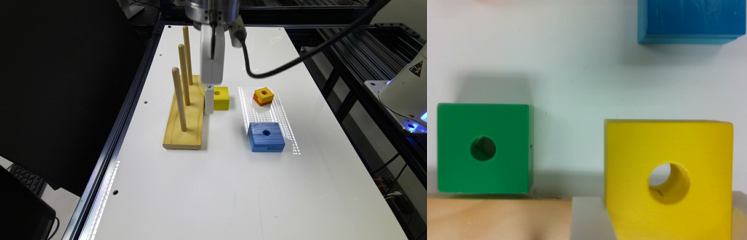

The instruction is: Pick up yellow block.

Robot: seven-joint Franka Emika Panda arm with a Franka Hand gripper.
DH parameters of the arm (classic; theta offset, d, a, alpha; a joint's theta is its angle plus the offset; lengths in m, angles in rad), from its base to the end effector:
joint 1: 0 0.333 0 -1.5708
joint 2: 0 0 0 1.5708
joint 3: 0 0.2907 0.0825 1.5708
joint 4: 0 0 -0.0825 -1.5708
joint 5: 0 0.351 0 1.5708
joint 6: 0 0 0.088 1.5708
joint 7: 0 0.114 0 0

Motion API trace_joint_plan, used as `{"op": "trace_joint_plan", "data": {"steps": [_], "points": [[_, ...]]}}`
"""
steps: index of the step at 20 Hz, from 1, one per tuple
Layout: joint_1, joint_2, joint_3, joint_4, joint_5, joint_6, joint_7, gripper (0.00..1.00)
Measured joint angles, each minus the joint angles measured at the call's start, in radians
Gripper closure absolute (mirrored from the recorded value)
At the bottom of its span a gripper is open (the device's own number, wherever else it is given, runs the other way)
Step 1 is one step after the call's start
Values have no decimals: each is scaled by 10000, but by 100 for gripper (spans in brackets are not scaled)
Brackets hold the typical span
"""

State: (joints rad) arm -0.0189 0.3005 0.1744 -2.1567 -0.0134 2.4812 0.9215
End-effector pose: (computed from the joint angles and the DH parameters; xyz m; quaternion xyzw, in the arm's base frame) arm 0.5352 0.0837 0.2570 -0.9276 0.3726 -0.0013 0.0258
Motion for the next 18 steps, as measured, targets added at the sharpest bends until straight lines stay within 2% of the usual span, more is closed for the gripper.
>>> {"op": "trace_joint_plan", "data": {"steps": [6, 7, 10, 12, 15, 18], "points": [[0, -118, 2, -9, 0, -40, 1, 100], [0, -252, 5, 7, 3, -157, 4, 100], [0, -1063, 28, 16, 41, -924, 12, 100], [0, -1423, 44, 6, 47, -1285, 24, 100], [-2, -1694, 64, 40, 48, -1509, 39, 100], [-3, -2178, 81, 84, 68, -1959, 46, 100]]}}
